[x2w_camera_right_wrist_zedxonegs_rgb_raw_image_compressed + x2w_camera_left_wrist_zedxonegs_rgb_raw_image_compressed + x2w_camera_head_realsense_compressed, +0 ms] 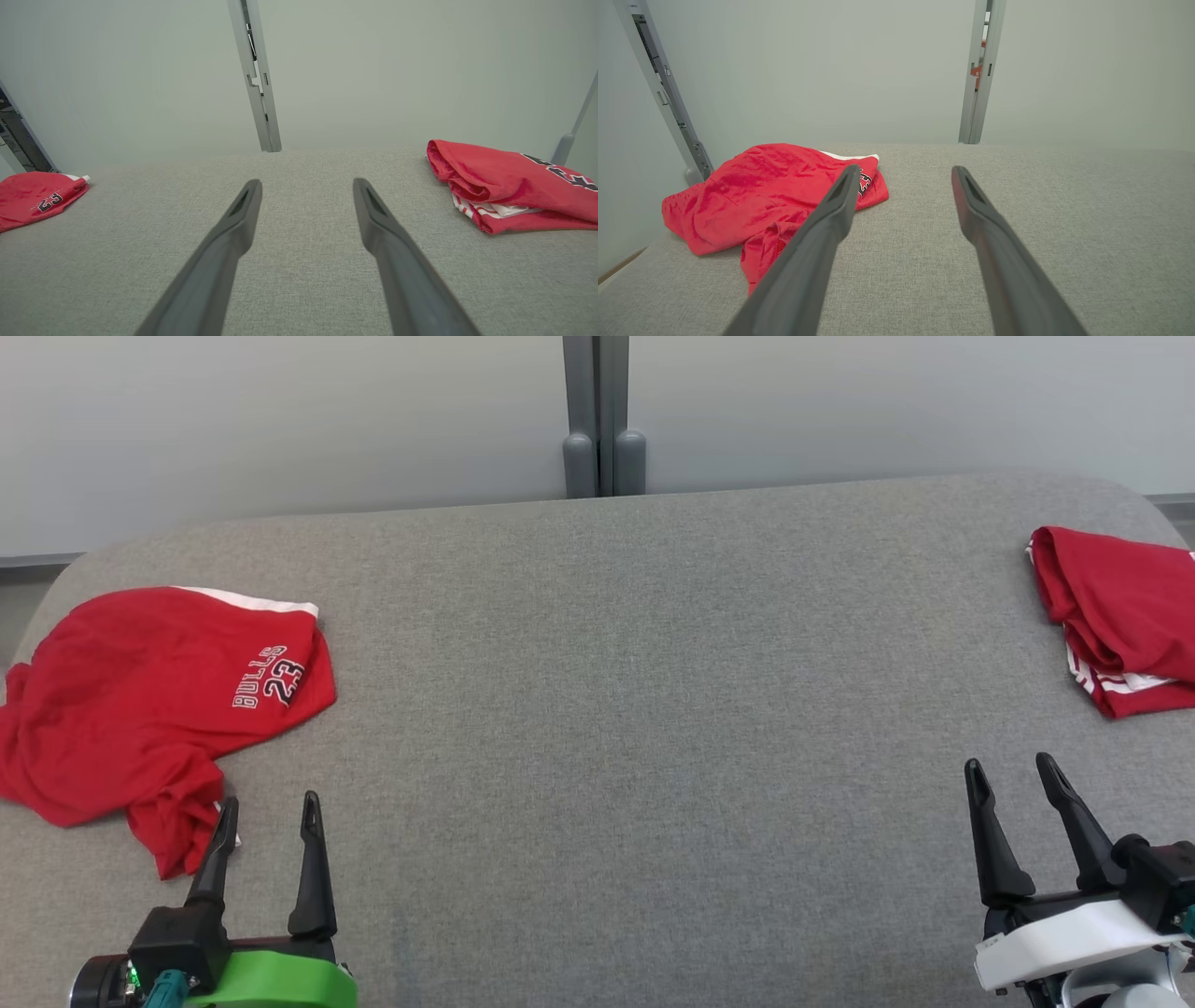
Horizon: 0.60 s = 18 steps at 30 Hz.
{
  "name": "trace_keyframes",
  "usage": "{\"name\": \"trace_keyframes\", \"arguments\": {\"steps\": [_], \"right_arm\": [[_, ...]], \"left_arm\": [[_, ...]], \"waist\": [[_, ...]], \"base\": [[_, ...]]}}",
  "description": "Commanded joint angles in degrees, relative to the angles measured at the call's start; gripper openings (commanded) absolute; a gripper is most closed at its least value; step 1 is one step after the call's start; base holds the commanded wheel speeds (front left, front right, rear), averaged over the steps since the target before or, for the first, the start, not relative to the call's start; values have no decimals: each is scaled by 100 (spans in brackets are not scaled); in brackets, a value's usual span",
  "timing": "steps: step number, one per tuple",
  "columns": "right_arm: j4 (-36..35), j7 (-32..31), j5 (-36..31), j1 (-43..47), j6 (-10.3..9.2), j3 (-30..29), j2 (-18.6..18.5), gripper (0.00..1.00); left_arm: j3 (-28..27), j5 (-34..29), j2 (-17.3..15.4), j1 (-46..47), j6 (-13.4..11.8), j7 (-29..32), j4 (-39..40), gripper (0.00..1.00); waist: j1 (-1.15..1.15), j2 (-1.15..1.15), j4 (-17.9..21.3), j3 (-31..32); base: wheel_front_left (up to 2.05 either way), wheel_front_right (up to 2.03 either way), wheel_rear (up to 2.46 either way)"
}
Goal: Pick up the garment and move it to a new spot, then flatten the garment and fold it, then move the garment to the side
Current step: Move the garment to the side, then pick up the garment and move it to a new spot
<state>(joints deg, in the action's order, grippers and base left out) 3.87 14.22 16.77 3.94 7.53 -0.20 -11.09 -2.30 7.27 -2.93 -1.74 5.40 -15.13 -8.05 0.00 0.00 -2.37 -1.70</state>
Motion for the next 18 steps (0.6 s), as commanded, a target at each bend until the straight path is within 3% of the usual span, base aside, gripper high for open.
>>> {"name": "trace_keyframes", "arguments": {"steps": [1, 18], "right_arm": [[8, -4, -48, 58, -9, 2, 15, 100], [39, -16, -55, 70, -9, 19, 30, 100]], "left_arm": [[-32, -29, -2, -79, 16, 2, -19, 100], [-120, -64, -8, -92, 10, 2, -3, 100]], "waist": [[0, 0, -5, 10], [0, 0, -396, 24]], "base": [[0, 0, 0], [0, 0, 0]]}}
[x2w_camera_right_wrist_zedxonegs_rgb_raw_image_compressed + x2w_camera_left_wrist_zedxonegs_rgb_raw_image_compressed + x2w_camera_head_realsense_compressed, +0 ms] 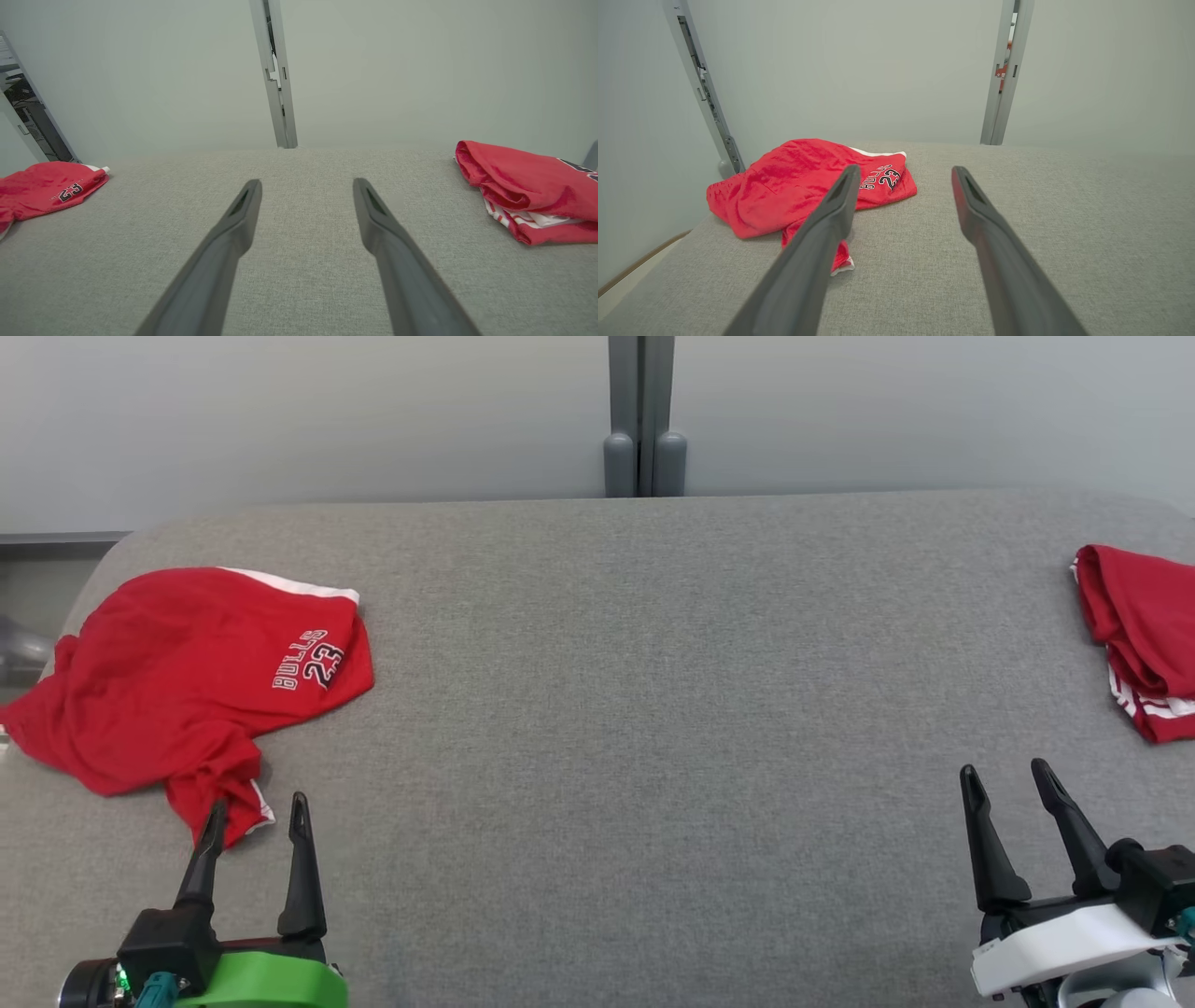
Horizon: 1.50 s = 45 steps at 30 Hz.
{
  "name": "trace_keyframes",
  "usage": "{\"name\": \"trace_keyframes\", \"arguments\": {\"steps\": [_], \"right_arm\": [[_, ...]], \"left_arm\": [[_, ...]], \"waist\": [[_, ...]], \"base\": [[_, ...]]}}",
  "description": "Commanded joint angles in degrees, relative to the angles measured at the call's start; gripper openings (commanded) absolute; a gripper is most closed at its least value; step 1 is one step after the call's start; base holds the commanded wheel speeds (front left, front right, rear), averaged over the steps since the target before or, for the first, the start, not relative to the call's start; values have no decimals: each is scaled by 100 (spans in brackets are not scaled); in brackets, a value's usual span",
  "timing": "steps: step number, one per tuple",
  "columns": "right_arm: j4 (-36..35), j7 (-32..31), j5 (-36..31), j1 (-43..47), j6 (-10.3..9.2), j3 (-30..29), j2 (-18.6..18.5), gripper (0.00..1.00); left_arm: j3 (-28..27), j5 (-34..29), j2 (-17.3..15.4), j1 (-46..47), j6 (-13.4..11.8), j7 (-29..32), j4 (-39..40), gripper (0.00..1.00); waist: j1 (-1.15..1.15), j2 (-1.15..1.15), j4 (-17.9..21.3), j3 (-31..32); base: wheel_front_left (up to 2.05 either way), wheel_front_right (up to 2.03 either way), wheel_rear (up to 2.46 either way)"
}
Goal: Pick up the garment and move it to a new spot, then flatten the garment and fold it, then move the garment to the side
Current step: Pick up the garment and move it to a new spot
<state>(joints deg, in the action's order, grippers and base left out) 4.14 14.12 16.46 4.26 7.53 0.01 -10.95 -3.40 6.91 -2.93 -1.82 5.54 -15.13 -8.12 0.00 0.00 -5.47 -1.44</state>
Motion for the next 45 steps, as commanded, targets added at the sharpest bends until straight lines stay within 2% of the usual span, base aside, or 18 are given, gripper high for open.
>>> {"name": "trace_keyframes", "arguments": {"steps": [1, 29, 37, 45], "right_arm": [[15, -5, -21, 38, -9, 2, 16, 100], [65, 7, -90, 52, -10, -11, 53, 100], [96, -17, -115, 33, -10, 16, 63, 100], [98, -32, -104, 20, -10, 46, 15, 100]], "left_arm": [[-25, -25, -8, -89, -12, 1, 11, 100], [-311, 46, -60, -199, -115, 1, 106, 100], [-363, 66, -65, -257, -100, 2, 121, 100], [-397, 95, -48, -232, -143, 2, 116, 100]], "waist": [[0, 0, -142, -9], [0, 0, -1967, -179], [0, 0, -2221, -193], [0, 0, -2212, -220]], "base": [[0, 0, 0], [0, 0, 0], [0, 0, 0], [0, 0, 0]]}}
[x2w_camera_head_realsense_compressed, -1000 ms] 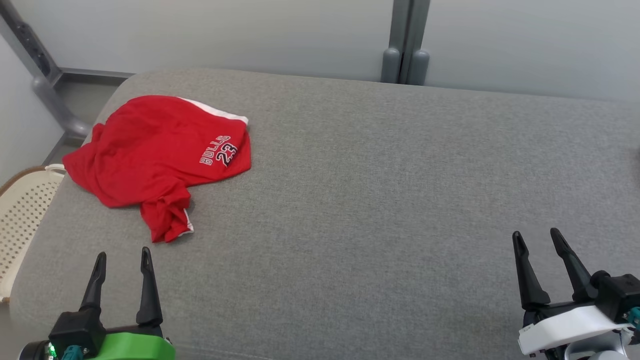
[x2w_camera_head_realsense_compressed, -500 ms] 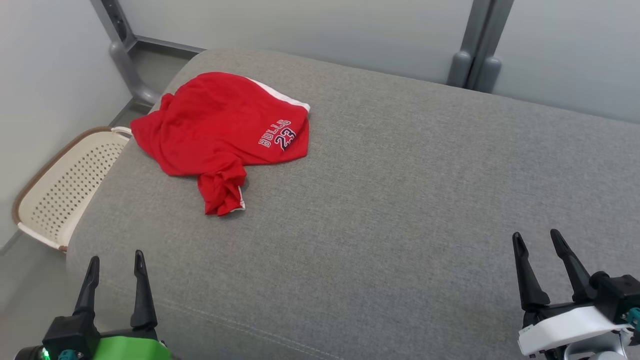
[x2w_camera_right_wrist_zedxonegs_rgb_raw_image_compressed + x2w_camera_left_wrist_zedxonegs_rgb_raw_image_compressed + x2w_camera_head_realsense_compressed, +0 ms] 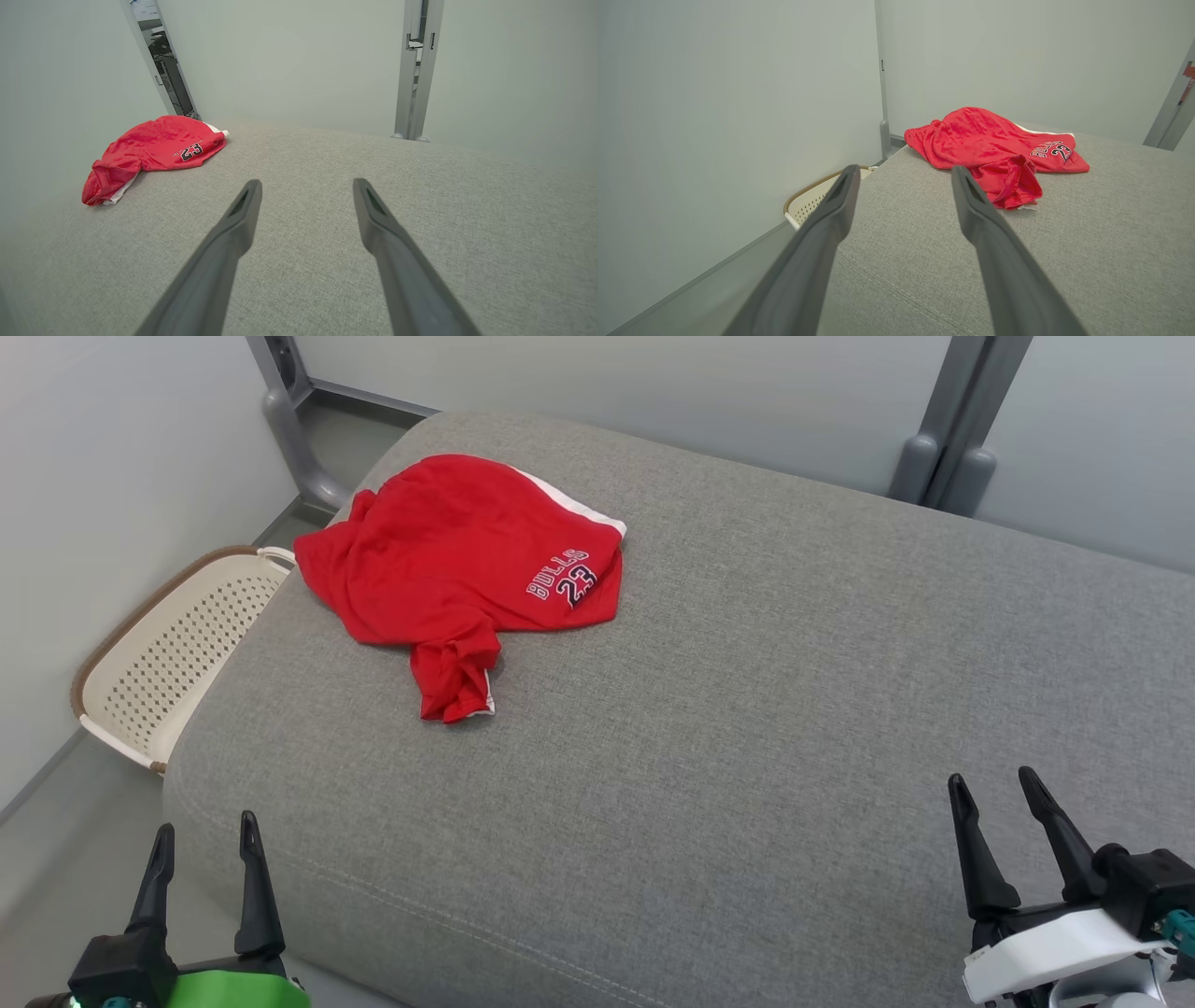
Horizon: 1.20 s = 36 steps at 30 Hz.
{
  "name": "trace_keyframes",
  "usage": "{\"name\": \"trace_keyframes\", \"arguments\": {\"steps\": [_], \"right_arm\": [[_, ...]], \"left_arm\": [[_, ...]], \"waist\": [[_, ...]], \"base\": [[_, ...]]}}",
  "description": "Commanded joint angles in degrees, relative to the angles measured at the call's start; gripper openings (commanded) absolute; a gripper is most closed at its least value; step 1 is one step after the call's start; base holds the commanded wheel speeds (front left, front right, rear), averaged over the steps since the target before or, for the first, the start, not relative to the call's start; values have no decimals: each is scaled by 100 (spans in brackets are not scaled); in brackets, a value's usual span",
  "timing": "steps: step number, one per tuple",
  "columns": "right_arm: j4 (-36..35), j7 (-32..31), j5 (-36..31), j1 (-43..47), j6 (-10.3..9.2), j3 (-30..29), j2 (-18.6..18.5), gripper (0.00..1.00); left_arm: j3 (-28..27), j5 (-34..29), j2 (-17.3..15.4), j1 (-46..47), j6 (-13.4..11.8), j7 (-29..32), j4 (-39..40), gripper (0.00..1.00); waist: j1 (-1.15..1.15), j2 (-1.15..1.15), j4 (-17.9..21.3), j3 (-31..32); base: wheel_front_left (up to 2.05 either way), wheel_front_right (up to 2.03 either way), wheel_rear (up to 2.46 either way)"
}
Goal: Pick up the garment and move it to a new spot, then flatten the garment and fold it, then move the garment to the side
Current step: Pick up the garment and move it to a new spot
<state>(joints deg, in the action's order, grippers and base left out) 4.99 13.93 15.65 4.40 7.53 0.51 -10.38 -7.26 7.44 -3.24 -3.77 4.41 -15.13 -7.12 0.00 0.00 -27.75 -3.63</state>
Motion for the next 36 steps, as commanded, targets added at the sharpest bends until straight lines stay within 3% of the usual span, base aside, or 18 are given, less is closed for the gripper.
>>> {"name": "trace_keyframes", "arguments": {"steps": [1, 12, 25, 36], "right_arm": [[16, -10, -15, 0, -10, -13, -51, 100], [-212, -145, -79, -203, -10, -169, -270, 100], [-1094, -448, -210, -575, -10, -669, -873, 100], [-1996, -684, -215, -426, -10, -1365, -1204, 100]], "left_arm": [[-11, 57, -13, -10, -35, 2, 7, 100], [-160, 261, -86, 909, -53, 2, -131, 100], [-264, 526, -460, 3314, 21, 18, -941, 100], [-321, 696, -1007, 5004, 109, 66, -2244, 100]], "waist": [[0, 0, 34, -3], [0, 0, 523, -398], [0, 0, 1573, -1948], [0, 0, 2015, -2978]], "base": [[0, 0, 0], [0, 0, 0], [0, 0, 0], [0, 0, 0]]}}
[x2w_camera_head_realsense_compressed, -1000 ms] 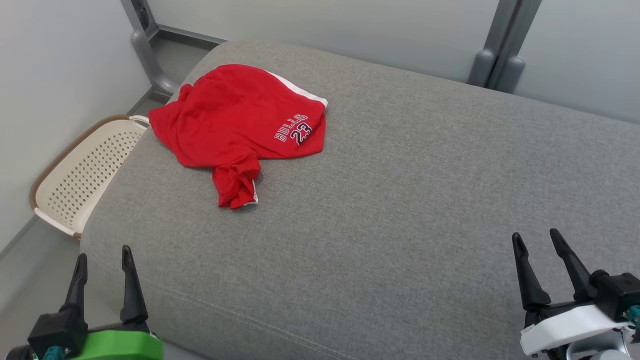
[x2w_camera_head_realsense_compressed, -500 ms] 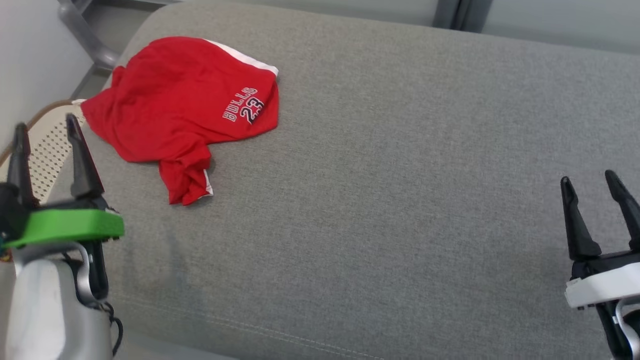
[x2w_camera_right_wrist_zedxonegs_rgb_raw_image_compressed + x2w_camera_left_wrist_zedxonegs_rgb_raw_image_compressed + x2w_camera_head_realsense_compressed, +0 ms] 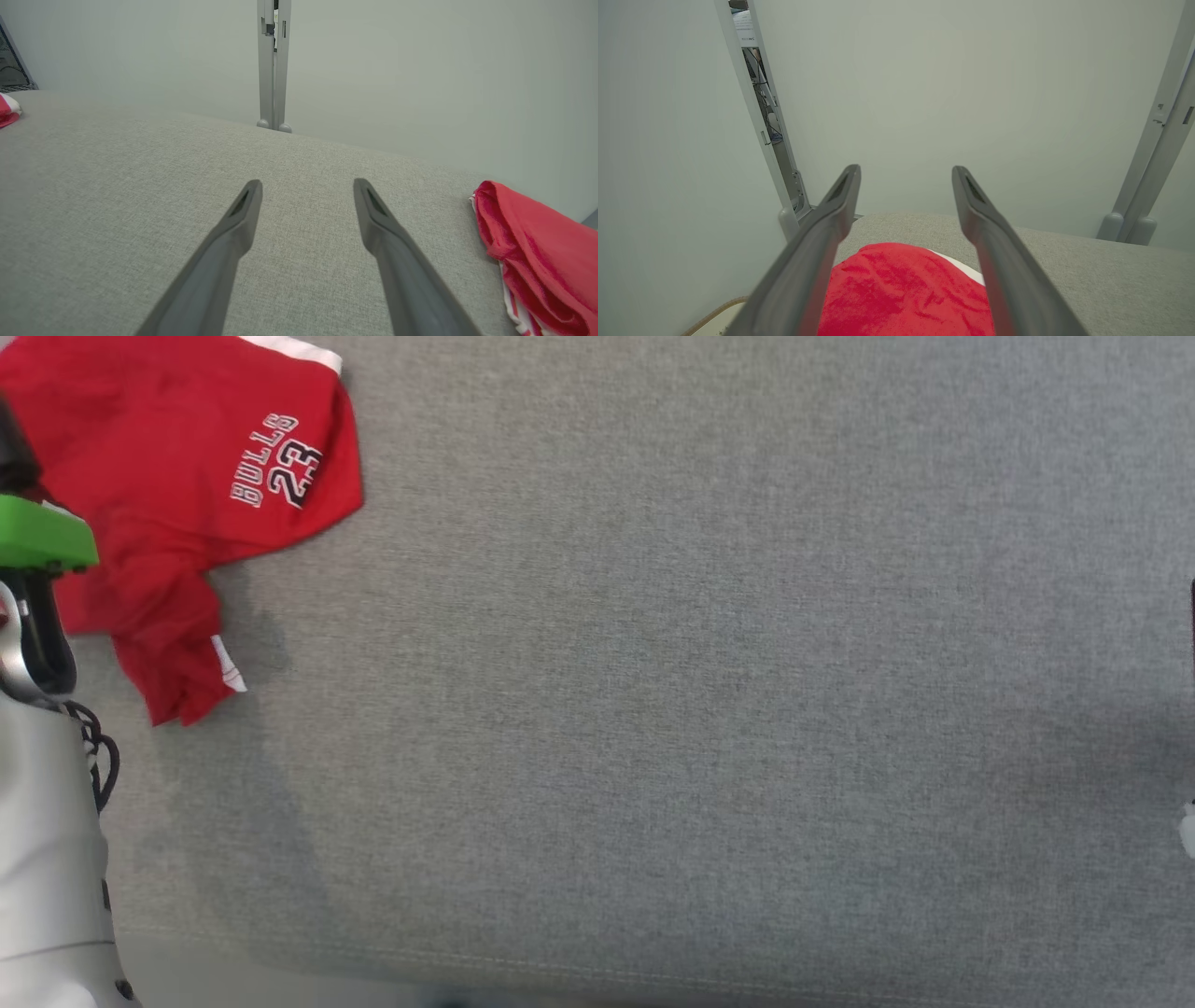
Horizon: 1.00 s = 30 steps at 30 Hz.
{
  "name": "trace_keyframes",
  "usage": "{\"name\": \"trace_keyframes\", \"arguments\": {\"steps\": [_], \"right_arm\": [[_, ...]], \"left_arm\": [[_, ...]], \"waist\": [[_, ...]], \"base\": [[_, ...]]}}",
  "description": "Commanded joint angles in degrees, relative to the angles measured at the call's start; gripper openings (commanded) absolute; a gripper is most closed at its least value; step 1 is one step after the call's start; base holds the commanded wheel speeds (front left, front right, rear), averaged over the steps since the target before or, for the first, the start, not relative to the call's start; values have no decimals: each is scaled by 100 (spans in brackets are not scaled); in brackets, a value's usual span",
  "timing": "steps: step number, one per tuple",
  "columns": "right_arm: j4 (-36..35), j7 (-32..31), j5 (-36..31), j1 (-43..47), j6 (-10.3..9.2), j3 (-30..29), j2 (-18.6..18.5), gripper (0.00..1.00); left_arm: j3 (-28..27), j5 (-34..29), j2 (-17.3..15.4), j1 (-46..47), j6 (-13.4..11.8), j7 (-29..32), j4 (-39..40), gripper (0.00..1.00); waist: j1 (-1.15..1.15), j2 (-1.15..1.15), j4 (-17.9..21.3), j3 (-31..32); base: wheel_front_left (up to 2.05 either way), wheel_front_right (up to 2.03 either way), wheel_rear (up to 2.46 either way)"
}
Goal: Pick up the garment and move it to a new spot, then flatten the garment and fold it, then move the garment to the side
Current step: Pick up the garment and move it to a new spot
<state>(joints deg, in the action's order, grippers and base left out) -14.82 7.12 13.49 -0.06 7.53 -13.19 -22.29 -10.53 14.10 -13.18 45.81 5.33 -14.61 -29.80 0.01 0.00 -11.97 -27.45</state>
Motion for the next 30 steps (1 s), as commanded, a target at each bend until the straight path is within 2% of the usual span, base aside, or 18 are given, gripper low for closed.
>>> {"name": "trace_keyframes", "arguments": {"steps": [1, 8, 16, 22, 23, 24, 25, 30], "right_arm": [[-111, -43, -1, 35, -10, -72, -37, 100], [-483, -169, 44, 69, -10, -310, -157, 100], [-725, -285, 34, 123, -10, -440, -176, 100], [-811, -349, 3, 70, -10, -432, -183, 100], [-818, -346, -3, 58, -10, -424, -179, 100], [-817, -347, -4, 42, -10, -416, -178, 100], [-809, -342, 0, 33, -10, -407, -175, 100], [-676, -295, 18, -9, -10, -349, -121, 100]], "left_arm": [[25, 47, -64, 214, 27, 31, -168, 100], [88, 120, -323, 903, 65, 307, -1146, 100], [88, 463, -476, 1336, 136, 1380, -2270, 100], [234, 614, -524, 1430, 187, 2087, -2743, 100], [246, 631, -541, 1445, 191, 2113, -2770, 67], [261, 643, -561, 1463, 195, 2126, -2793, 22], [269, 660, -576, 1471, 199, 2116, -2808, 0], [342, 693, -670, 1509, 202, 1972, -2888, 0]], "waist": [[-1, 0, 447, -690], [-1, 0, 487, -1013], [-1, 0, 504, -1104], [-1, 0, 503, -1127], [-1, 0, 507, -1129], [-1, 0, 510, -1129], [-1, 0, 515, -1126], [-1, 0, 564, -1020]], "base": [[0, 0, 0], [0, 0, 0], [0, 0, 0], [0, 0, 0], [0, 0, 0], [0, 0, 0], [0, 0, 0], [0, 0, 0]]}}
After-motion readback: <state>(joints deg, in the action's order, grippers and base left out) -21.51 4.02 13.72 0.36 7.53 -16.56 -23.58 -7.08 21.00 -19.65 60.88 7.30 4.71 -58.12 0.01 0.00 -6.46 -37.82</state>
